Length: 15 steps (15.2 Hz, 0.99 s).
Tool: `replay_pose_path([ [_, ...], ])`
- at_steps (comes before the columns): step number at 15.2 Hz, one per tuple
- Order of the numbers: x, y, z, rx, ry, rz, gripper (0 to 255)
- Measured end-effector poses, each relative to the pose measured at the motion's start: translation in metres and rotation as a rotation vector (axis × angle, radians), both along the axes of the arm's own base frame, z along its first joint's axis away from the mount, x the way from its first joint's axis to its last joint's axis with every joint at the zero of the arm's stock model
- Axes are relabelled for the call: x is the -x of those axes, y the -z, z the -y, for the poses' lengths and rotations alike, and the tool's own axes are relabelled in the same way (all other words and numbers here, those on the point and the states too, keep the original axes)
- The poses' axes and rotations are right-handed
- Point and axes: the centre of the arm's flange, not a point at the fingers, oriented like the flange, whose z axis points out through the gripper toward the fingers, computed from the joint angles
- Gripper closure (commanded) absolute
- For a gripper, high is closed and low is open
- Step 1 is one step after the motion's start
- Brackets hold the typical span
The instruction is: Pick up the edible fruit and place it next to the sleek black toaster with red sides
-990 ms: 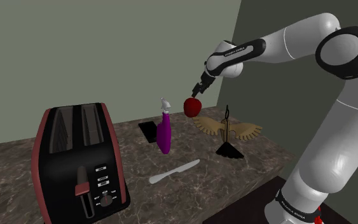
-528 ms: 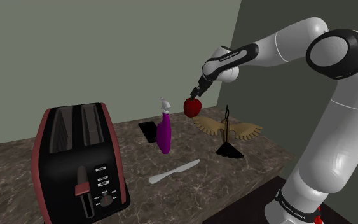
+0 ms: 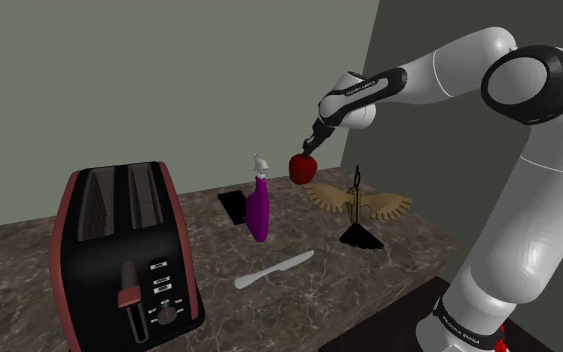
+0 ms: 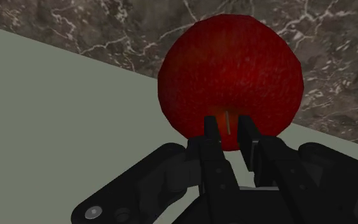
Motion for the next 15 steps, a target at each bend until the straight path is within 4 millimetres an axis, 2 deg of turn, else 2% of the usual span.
replay_pose_path([
  [8,0.000,0.000,-0.001,-0.002,-0.002,-0.006,255],
  [15,-0.001,-0.034,-0.001,-0.002,-0.003,-0.006,255],
])
